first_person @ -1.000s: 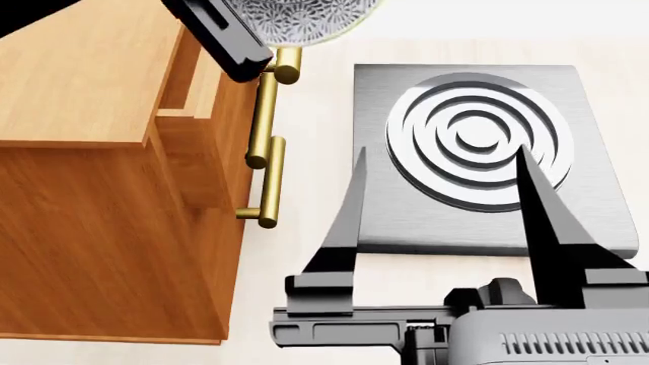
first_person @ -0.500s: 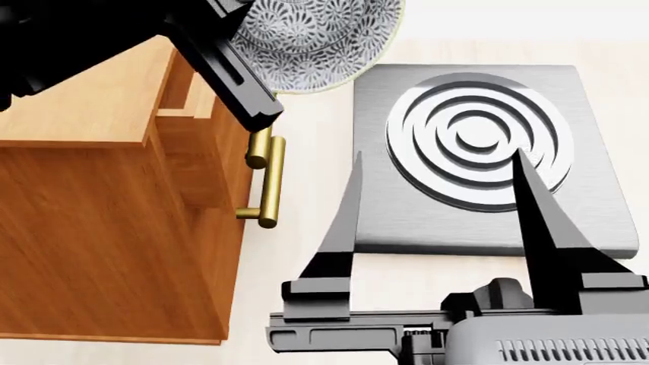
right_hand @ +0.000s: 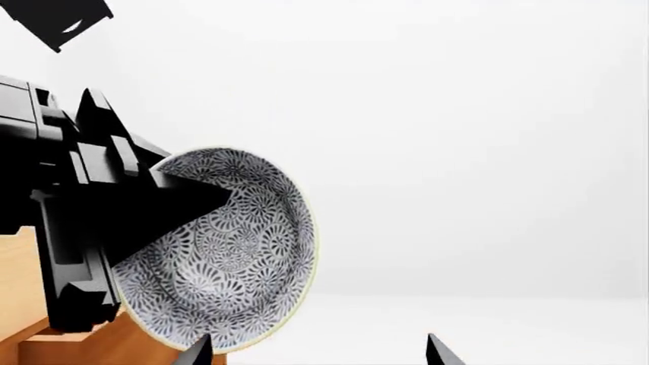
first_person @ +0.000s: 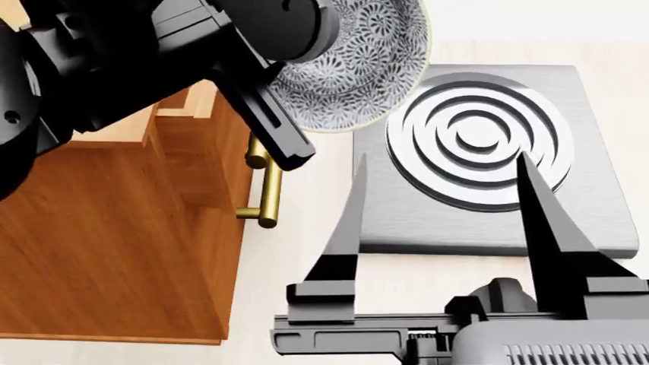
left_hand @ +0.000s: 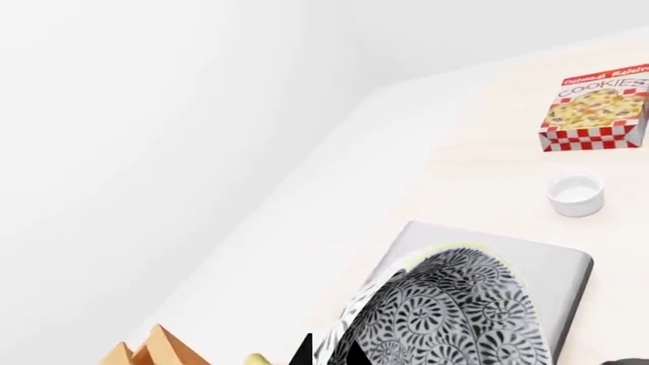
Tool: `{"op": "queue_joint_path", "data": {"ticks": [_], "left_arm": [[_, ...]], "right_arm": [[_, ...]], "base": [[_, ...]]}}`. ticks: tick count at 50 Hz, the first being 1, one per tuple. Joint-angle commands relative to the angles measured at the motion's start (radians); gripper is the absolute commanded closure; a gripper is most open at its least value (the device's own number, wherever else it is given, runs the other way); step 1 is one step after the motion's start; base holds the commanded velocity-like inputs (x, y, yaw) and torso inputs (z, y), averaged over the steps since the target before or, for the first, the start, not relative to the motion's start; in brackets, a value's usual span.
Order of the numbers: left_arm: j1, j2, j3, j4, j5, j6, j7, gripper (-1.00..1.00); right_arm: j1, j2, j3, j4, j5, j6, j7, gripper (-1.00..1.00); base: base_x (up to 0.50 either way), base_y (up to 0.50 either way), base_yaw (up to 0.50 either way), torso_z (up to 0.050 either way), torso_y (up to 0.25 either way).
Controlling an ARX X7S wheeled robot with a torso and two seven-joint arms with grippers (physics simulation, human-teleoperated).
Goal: Pick the akita bowl on the wooden cabinet and place it on the plate.
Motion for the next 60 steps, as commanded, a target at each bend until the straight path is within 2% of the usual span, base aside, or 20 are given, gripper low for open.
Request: {"op": "queue_joint_path", "data": {"ticks": [1, 8, 20, 36, 60], "left_arm": [[0.022, 0.009, 0.019, -0.008, 0.059, 0.036, 0.034, 1.0], [0.036, 0.022, 0.053, -0.031, 0.123, 0.086, 0.097, 1.0], [0.048, 0.034, 0.067, -0.068, 0.152, 0.108, 0.114, 1.0], [0.053, -0.047, 0.081, 0.04, 0.182, 0.184, 0.244, 1.0], [0.076, -0.091, 0.084, 0.125, 0.168, 0.204, 0.276, 1.0]], "right_arm": [[-0.007, 0.013, -0.011, 0.005, -0.005, -0.022, 0.005, -1.0], [-0.011, 0.02, -0.017, 0.008, -0.009, -0.034, 0.008, -1.0], [-0.02, 0.031, -0.024, 0.014, -0.014, -0.055, 0.01, -1.0], [-0.006, 0.034, -0.039, 0.016, -0.009, -0.057, 0.016, -1.0], [-0.005, 0.044, -0.053, 0.023, -0.012, -0.074, 0.024, -1.0]], "base": [[0.0, 0.0, 0.0, 0.0, 0.0], [0.0, 0.0, 0.0, 0.0, 0.0], [0.0, 0.0, 0.0, 0.0, 0.001], [0.0, 0.0, 0.0, 0.001, 0.0], [0.0, 0.0, 0.0, 0.0, 0.0]]}}
